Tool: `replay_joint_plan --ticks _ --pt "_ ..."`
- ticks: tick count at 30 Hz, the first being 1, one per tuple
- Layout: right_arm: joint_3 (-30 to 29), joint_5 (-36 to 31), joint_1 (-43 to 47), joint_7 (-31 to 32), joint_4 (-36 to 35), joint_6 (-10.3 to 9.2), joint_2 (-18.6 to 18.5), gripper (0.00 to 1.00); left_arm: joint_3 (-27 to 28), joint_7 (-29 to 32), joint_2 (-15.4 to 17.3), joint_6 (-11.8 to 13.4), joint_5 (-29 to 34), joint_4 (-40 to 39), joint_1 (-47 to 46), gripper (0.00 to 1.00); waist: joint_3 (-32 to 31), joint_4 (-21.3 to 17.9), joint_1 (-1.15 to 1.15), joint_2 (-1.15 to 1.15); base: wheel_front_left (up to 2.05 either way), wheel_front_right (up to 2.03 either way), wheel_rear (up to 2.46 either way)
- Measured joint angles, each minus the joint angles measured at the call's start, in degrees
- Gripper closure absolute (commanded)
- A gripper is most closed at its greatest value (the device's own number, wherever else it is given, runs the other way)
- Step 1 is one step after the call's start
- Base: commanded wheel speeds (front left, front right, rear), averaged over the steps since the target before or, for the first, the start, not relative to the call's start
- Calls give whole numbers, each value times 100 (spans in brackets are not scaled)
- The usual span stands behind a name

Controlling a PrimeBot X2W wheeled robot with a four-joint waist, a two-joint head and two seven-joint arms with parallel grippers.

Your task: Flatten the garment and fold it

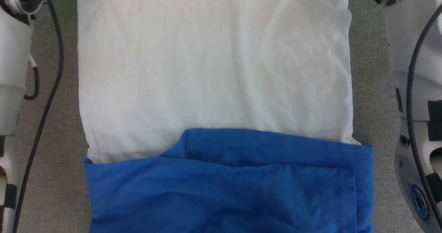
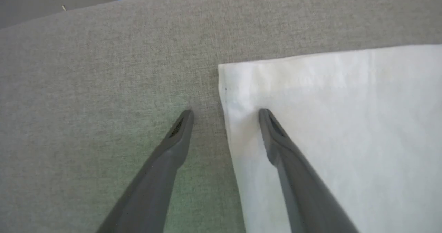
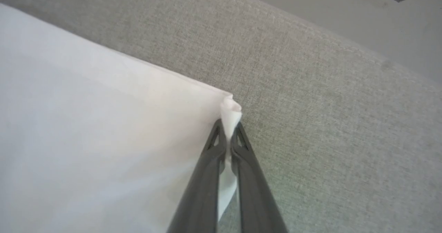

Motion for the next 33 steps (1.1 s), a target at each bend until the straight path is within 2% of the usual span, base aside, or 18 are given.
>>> replay_joint_plan --ticks 1,2,3,4,11,14,20,25,28,33 --pt "-4 46 -2 -37 -9 0 0 100 47 49 -5 7 -75 0 3 0 19 -16 0 0 0 0 0" --pt "-20 102 -5 -65 -18 0 -1 100 125 120 -2 33 -212 -1 3 21 44 -31 0 0 0 0 0" --pt "-27 125 -14 -87 -26 0 -3 100 156 148 23 23 -254 -37 3 76 70 -43 0 0 0 0 0" --pt "-31 126 -28 -98 -37 0 -2 100 192 147 36 13 -283 -69 5 100 90 -53 -1 0 0 0 0" --pt "-231 120 -80 -355 -75 1 22 100 350 -489 56 -15 -325 -216 41 100 155 -90 0 0 0 0 0" --pt "-391 7 -84 -631 -108 1 13 100 464 -1063 62 34 -229 -221 41 100 121 -83 0 0 0 0 0" --pt "-798 -194 -270 -1639 -142 1 15 100 812 -2404 25 87 -147 -170 -64 100 -60 -46 0 0 0 0 0" --pt "-977 -294 -372 -2401 -16 2 21 100 956 -3229 0 -114 -158 -145 -112 100 -303 -17 0 0 0 0 0" --pt "-1099 -260 -370 -2786 109 1 21 100 959 -3595 -15 -319 -183 -131 -85 100 -485 1 0 0 0 0 0" --pt "-991 129 -85 -3173 242 1 0 100 882 -4038 16 -545 -209 -343 415 100 -890 22 0 0 0 0 0"
